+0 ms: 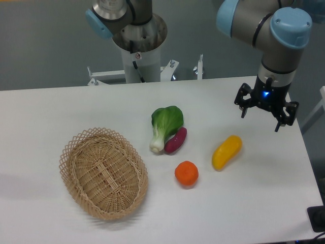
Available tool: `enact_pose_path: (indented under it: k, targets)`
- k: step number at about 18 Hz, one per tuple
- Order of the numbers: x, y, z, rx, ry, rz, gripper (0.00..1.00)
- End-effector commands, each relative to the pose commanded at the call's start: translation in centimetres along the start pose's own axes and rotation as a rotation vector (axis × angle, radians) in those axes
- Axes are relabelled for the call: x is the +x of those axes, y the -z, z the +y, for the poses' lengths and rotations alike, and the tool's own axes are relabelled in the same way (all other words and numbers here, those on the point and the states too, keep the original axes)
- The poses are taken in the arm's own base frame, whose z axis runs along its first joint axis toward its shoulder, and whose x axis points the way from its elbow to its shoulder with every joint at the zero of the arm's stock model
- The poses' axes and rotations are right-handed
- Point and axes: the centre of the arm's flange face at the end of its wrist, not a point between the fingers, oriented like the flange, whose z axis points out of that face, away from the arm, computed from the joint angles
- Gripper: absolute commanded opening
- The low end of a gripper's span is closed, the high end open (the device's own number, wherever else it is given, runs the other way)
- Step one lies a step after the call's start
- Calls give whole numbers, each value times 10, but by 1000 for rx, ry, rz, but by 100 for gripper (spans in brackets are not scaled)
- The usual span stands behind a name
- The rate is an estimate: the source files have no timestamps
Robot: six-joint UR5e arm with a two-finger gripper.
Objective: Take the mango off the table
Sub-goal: 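Move the open gripper over the yellow mango and lower toward it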
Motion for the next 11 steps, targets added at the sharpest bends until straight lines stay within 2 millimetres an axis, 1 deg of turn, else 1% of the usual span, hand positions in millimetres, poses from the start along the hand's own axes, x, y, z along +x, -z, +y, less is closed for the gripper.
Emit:
enact_pose_path:
  k: [2, 4, 6, 7, 8, 11]
  targets:
    - [0, -3, -1, 4, 2, -8, 100]
    - [3, -13, 0, 8, -6, -13, 100]
    - [7, -28, 2, 10, -9, -30, 100]
    - [9, -39, 3, 11, -12, -38, 100]
    - [10, -50, -1, 14, -20, -48, 100]
    - [10, -78, -2, 14, -26, -48, 100]
